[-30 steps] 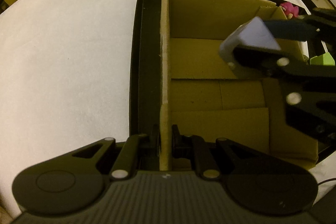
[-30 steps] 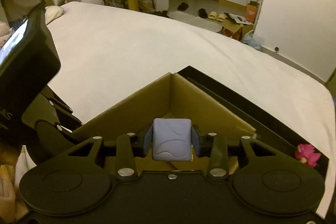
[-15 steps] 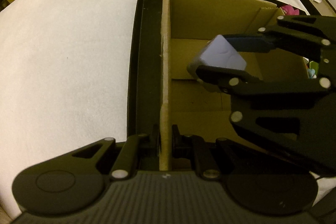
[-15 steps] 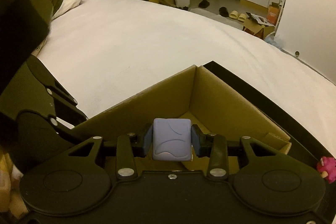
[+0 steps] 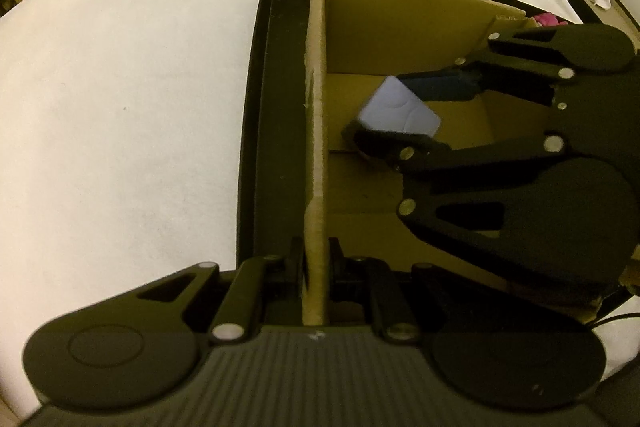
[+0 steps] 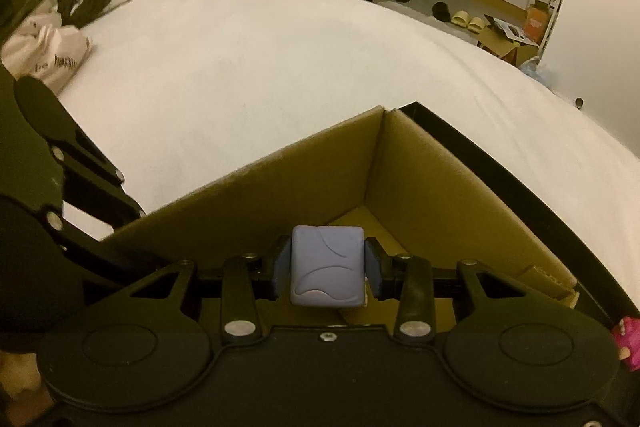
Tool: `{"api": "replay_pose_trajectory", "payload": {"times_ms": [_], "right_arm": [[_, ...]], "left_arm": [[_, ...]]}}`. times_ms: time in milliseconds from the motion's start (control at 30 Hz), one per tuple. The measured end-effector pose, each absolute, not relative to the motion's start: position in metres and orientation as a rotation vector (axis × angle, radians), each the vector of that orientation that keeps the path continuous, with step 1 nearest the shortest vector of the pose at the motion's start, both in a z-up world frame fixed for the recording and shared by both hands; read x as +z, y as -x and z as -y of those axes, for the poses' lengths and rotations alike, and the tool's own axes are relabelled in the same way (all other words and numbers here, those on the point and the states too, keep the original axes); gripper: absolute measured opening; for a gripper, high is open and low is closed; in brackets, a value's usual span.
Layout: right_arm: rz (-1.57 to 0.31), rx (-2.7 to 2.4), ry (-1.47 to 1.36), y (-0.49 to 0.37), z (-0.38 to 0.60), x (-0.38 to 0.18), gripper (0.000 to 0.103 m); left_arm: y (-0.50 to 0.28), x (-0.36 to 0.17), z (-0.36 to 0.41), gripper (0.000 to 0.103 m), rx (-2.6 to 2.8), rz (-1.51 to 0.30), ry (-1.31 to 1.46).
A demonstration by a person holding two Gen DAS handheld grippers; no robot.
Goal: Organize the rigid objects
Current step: 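Lower the cube into the box and open the right gripper, then withdraw the right gripper from the box toward the blue mug figure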
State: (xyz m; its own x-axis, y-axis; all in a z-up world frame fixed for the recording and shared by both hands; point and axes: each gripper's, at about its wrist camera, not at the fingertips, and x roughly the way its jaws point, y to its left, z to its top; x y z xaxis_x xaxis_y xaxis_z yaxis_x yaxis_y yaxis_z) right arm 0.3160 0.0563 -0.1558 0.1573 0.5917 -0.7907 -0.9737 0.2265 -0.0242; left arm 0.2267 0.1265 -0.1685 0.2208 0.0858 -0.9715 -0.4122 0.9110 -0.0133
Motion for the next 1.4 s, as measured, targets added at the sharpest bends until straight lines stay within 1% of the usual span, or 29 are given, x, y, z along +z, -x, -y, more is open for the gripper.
{"api": "replay_pose_trajectory", "payload": {"times_ms": [133, 200, 367, 433, 500, 567, 733, 1000, 1167, 1400], "right_arm": [[-0.769, 1.217, 0.633, -0.319, -0.058, -0.158, 0.039], [-0.764, 1.207, 0.611, -0.319, -0.056, -0.156, 0.043], [-0.758, 1.181, 0.538, -0.324, -0.043, -0.144, 0.045], [-0.762, 1.174, 0.502, -0.326, -0.035, -0.138, 0.048], [-0.761, 1.161, 0.468, -0.327, -0.027, -0.131, 0.053], [-0.761, 1.137, 0.431, -0.329, -0.018, -0.122, 0.055], [-0.763, 1.076, 0.358, -0.325, 0.006, -0.104, 0.055], [-0.764, 1.015, 0.268, -0.325, 0.042, -0.090, 0.056], [-0.765, 0.975, 0.238, -0.328, 0.061, -0.085, 0.057], [-0.762, 0.888, 0.235, -0.329, 0.092, -0.090, 0.061]], "left_arm": [[-0.226, -0.169, -0.127, 0.010, 0.350, -1.307, 0.294], [-0.225, -0.168, -0.128, 0.010, 0.350, -1.306, 0.295], [-0.225, -0.168, -0.130, 0.010, 0.350, -1.306, 0.311], [-0.225, -0.167, -0.129, 0.010, 0.350, -1.306, 0.304], [-0.225, -0.168, -0.128, 0.010, 0.352, -1.305, 0.305], [-0.225, -0.168, -0.128, 0.010, 0.355, -1.305, 0.308], [-0.225, -0.171, -0.126, 0.010, 0.361, -1.305, 0.306], [-0.225, -0.170, -0.127, 0.010, 0.364, -1.308, 0.307], [-0.228, -0.167, -0.128, 0.010, 0.349, -1.323, 0.310], [-0.230, -0.169, -0.130, 0.011, 0.341, -1.343, 0.323]]}}
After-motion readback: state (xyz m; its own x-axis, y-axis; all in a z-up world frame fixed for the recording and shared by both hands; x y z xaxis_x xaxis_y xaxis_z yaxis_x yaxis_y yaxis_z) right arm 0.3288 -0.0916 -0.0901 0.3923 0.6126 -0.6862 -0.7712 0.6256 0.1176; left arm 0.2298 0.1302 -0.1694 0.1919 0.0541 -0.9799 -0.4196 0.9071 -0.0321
